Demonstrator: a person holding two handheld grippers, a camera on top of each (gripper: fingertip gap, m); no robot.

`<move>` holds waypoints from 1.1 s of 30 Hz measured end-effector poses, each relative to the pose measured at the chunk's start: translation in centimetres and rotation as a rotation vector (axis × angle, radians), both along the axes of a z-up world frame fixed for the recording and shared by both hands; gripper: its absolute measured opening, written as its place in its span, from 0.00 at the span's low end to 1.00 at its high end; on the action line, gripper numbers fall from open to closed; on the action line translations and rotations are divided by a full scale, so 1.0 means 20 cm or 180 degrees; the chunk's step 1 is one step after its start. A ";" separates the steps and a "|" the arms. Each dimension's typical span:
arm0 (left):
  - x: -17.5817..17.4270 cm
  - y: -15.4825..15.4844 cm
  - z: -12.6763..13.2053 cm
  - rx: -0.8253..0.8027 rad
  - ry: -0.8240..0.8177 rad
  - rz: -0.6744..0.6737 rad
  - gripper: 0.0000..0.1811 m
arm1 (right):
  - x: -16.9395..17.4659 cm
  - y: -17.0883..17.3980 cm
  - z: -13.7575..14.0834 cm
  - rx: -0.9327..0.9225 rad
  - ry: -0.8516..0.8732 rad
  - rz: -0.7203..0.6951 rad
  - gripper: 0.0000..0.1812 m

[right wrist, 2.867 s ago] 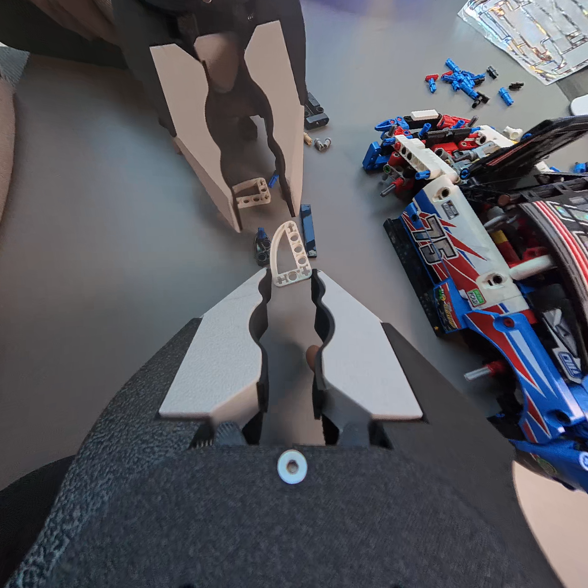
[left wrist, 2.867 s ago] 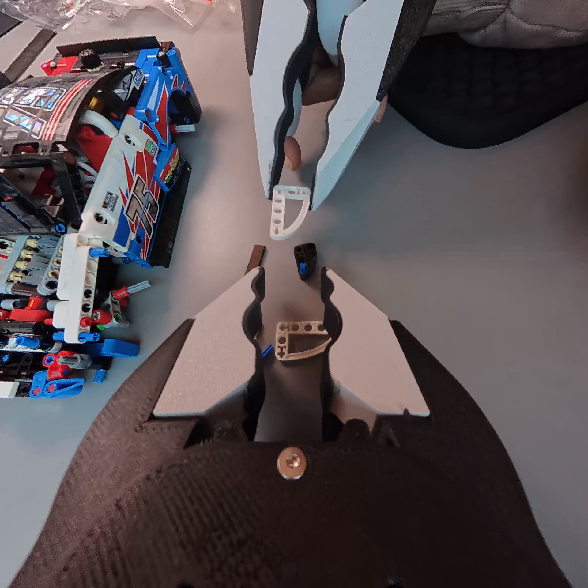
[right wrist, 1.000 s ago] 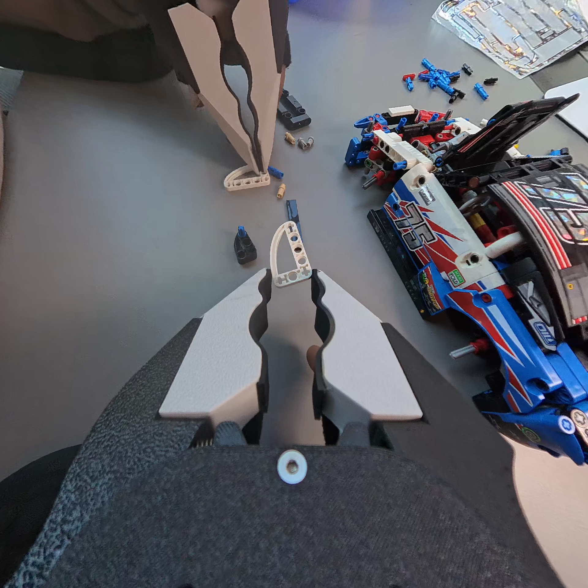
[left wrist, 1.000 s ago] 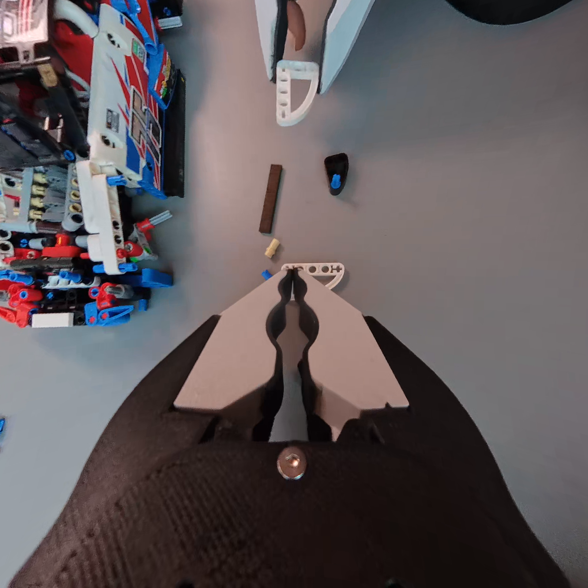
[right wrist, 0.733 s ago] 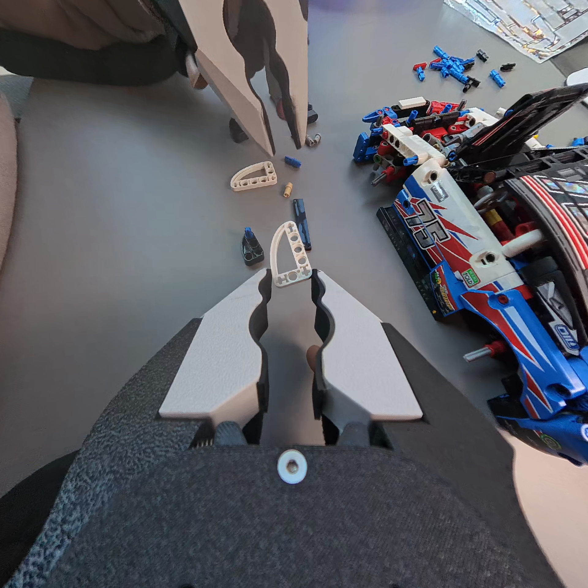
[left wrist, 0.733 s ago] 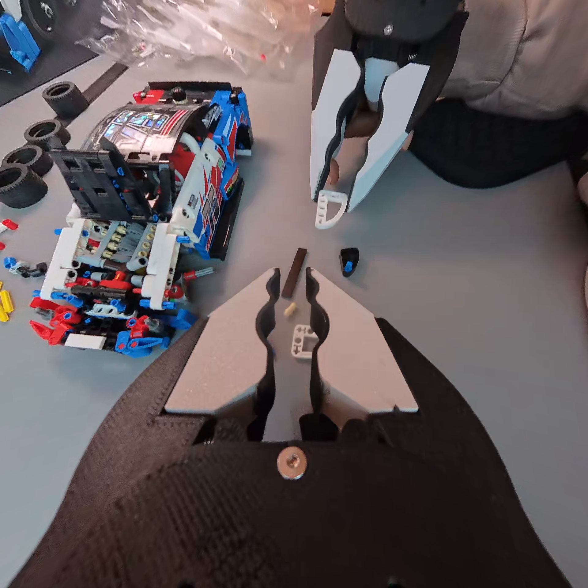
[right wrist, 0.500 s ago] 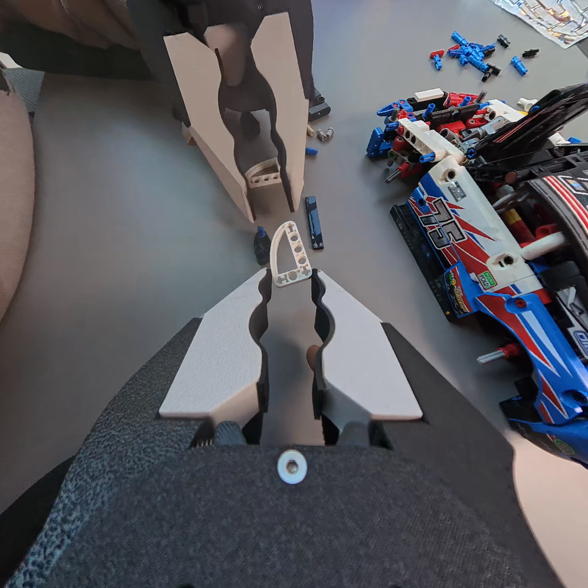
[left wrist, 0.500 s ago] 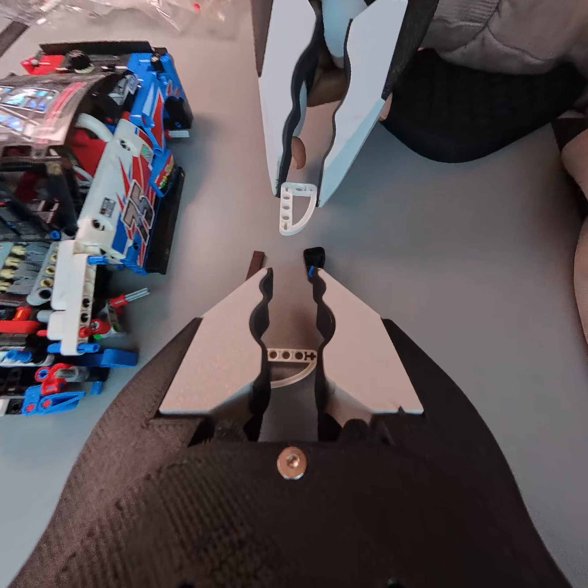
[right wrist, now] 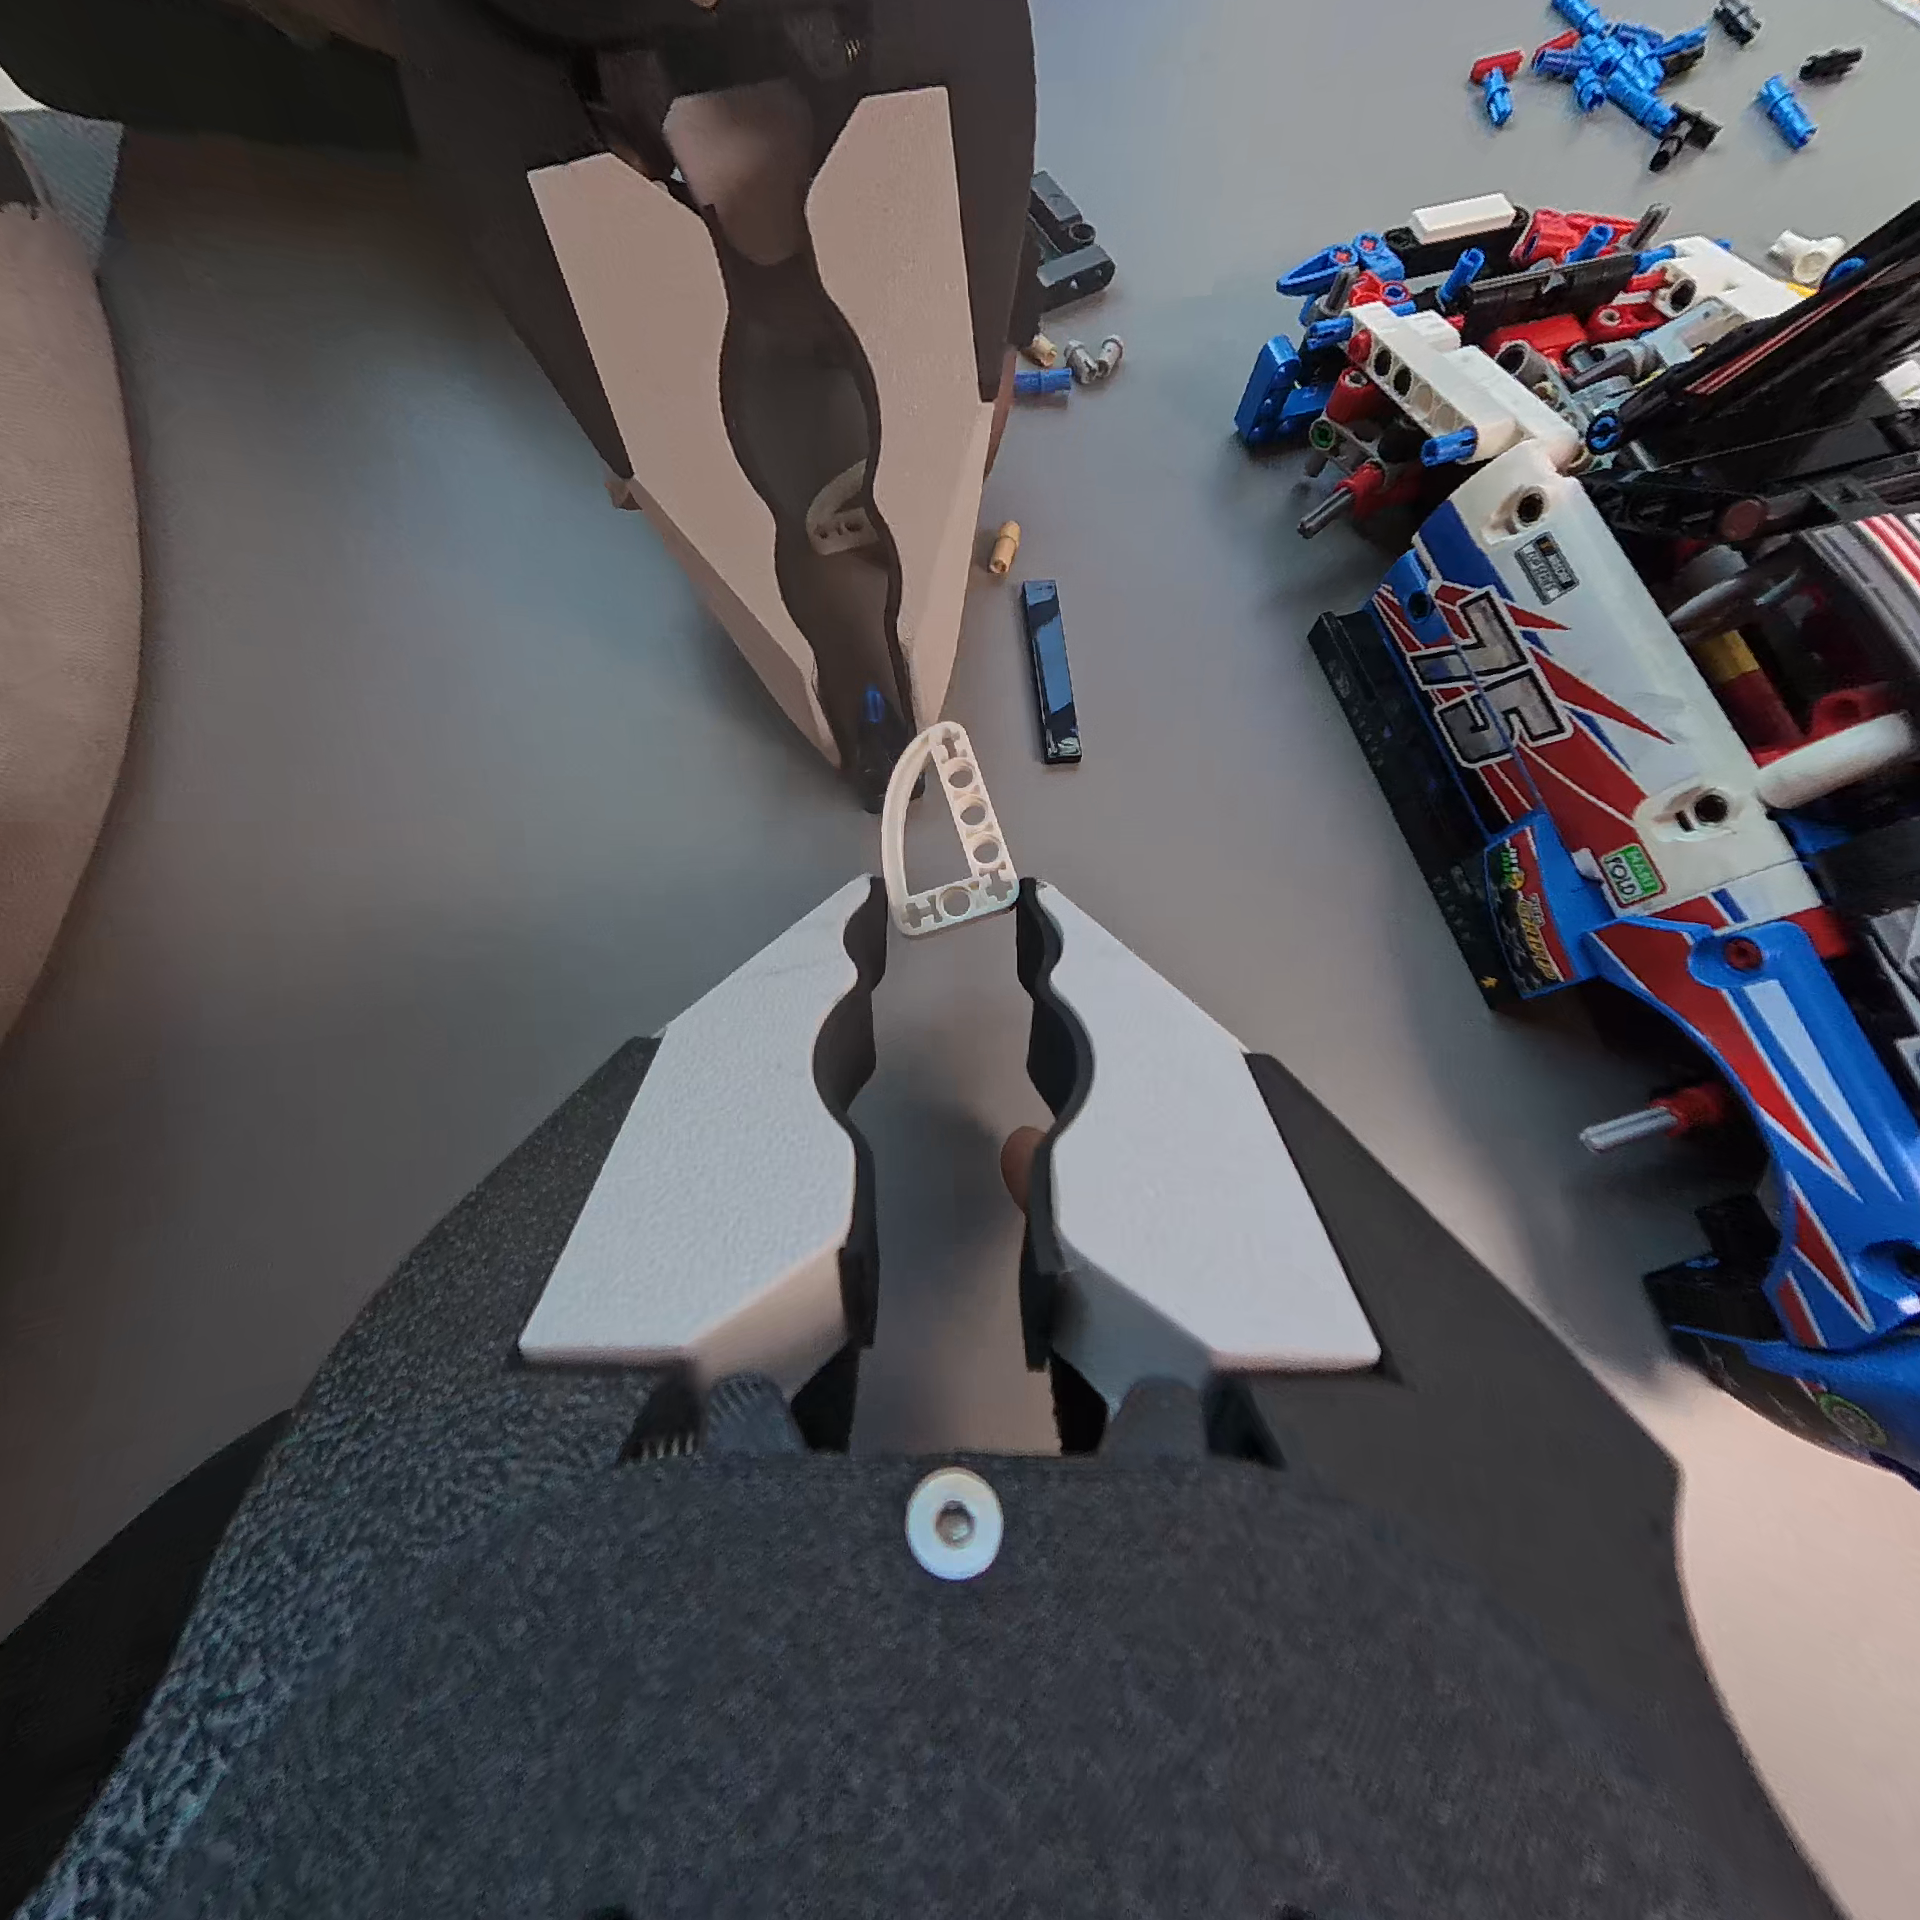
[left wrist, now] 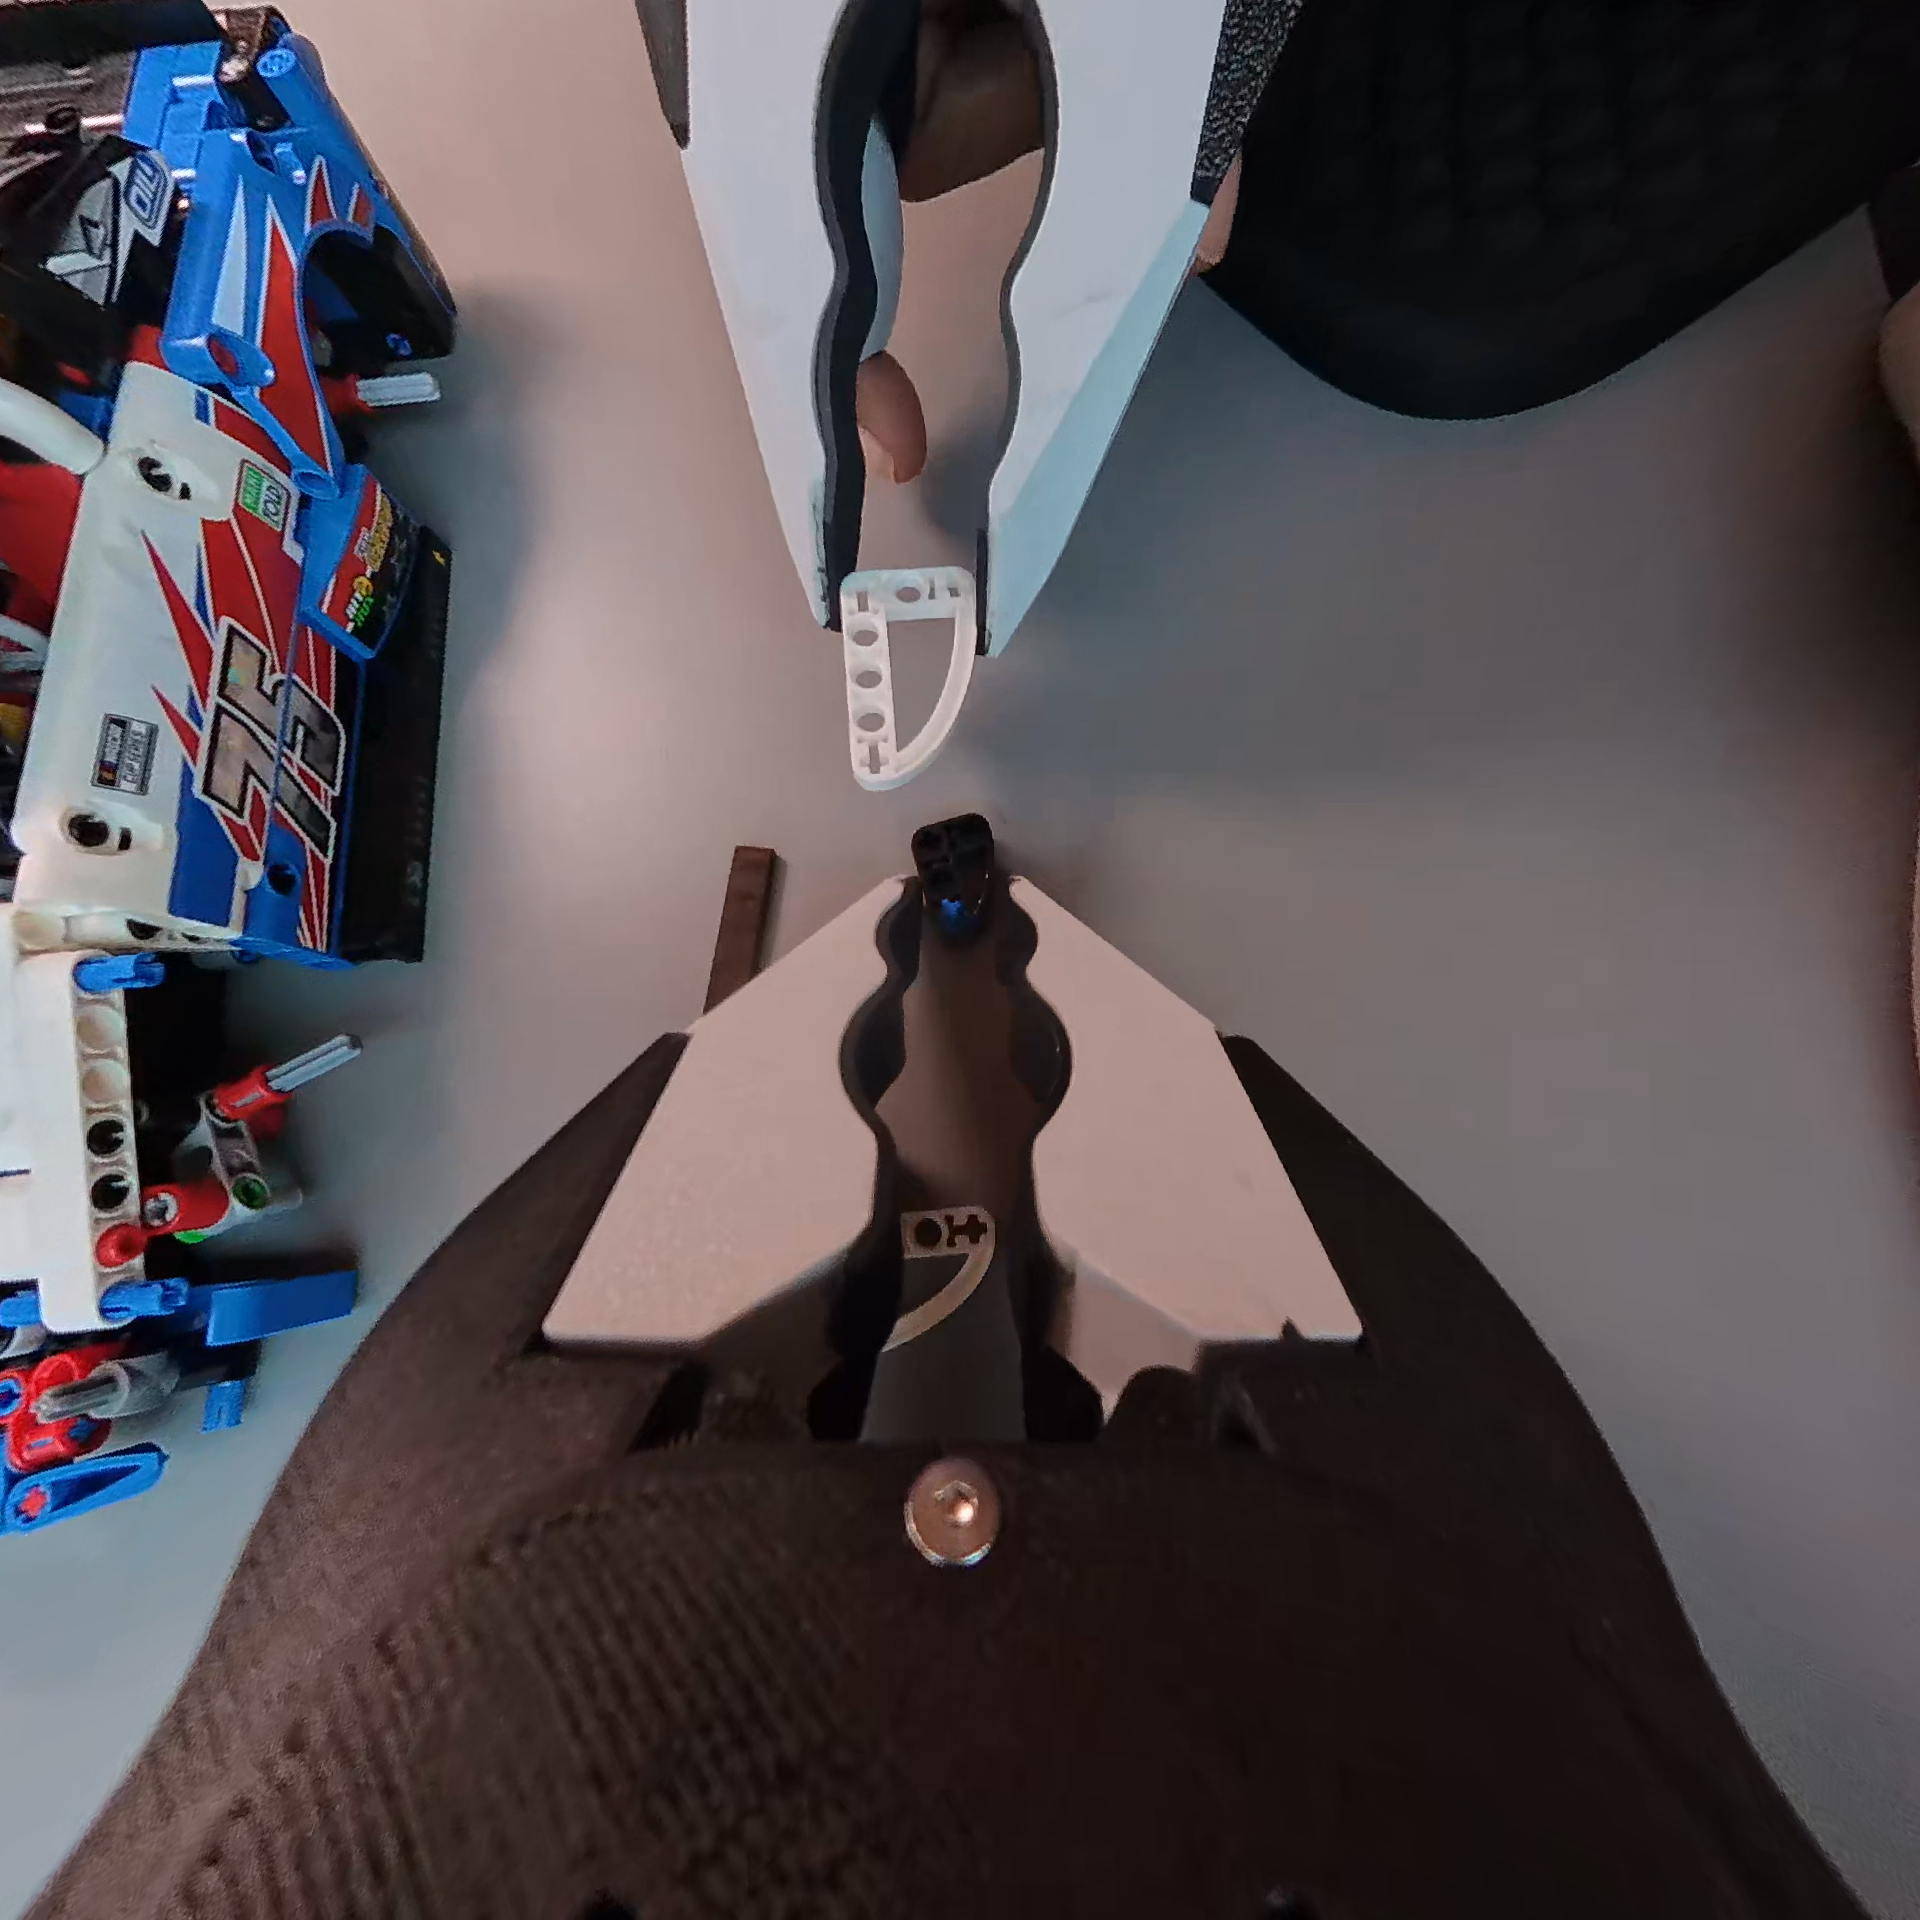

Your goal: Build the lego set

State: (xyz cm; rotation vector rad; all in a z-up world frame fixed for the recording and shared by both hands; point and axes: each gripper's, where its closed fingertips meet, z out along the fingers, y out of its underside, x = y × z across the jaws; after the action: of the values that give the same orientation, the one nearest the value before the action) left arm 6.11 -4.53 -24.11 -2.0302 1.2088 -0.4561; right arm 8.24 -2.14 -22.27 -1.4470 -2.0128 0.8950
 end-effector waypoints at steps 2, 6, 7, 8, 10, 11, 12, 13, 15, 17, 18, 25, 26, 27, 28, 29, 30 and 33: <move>0.00 0.00 0.00 -0.0007 0.0002 0.0014 0.06 | 0.00 -0.01 0.00 -0.0032 -0.0021 0.0005 0.12; 0.00 0.00 0.00 -0.0033 -0.0018 0.0068 0.06 | 0.00 -0.02 -0.01 -0.0049 -0.0067 0.0024 0.12; 0.00 0.00 0.00 -0.0030 -0.0022 0.0074 0.06 | 0.00 -0.03 -0.01 -0.0052 -0.0060 0.0048 0.12; 0.01 0.00 0.00 -0.0020 -0.0021 0.0076 0.06 | -0.01 -0.05 -0.01 -0.0058 -0.0051 0.0071 0.12; 0.01 0.00 0.00 0.0004 -0.0024 0.0074 0.06 | -0.02 -0.07 -0.01 -0.0060 -0.0044 0.0109 0.12; 0.01 0.00 0.00 0.0014 -0.0024 0.0071 0.06 | -0.03 -0.08 -0.01 -0.0051 -0.0053 0.0120 0.12; 0.01 0.01 0.00 0.0028 -0.0019 0.0069 0.06 | -0.03 -0.08 -0.02 -0.0038 -0.0063 0.0129 0.12; 0.01 0.01 0.00 0.0040 -0.0014 0.0067 0.08 | -0.03 -0.09 -0.02 -0.0034 -0.0072 0.0141 0.12; 0.00 0.00 0.01 0.0046 -0.0028 0.0059 0.10 | -0.04 -0.10 -0.03 -0.0045 -0.0076 0.0146 0.12; 0.00 0.00 0.02 0.0061 -0.0032 0.0055 0.10 | -0.05 -0.10 -0.03 -0.0059 -0.0063 0.0137 0.12; -0.01 -0.01 0.03 0.0072 -0.0036 0.0055 0.10 | -0.06 -0.11 -0.03 -0.0069 -0.0064 0.0135 0.12; -0.01 -0.02 0.06 0.0097 -0.0112 0.0033 0.09 | -0.06 -0.11 -0.03 -0.0083 -0.0109 0.0115 0.12; -0.01 -0.03 0.07 0.0095 -0.0139 0.0031 0.09 | -0.06 -0.10 -0.04 -0.0063 -0.0128 0.0115 0.12; -0.01 -0.03 0.08 0.0087 -0.0166 0.0030 0.09 | -0.06 -0.11 -0.04 -0.0047 -0.0148 0.0119 0.12; -0.01 -0.03 0.08 0.0082 -0.0178 0.0032 0.09 | -0.06 -0.11 -0.04 -0.0028 -0.0178 0.0123 0.12; -0.01 -0.03 0.07 0.0081 -0.0167 0.0031 0.09 | -0.07 -0.11 -0.05 -0.0012 -0.0205 0.0129 0.12; -0.01 -0.02 0.07 0.0081 -0.0144 0.0033 0.09 | -0.07 -0.11 -0.05 -0.0003 -0.0232 0.0135 0.12; 0.00 -0.02 0.05 0.0067 -0.0119 0.0032 0.08 | -0.06 -0.11 -0.05 0.0005 -0.0295 0.0164 0.12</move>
State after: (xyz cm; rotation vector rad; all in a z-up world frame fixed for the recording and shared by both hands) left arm 6.10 -5.01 -23.08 -2.0006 1.1758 -0.4724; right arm 6.99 -4.24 -23.30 -1.4666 -2.1265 0.8616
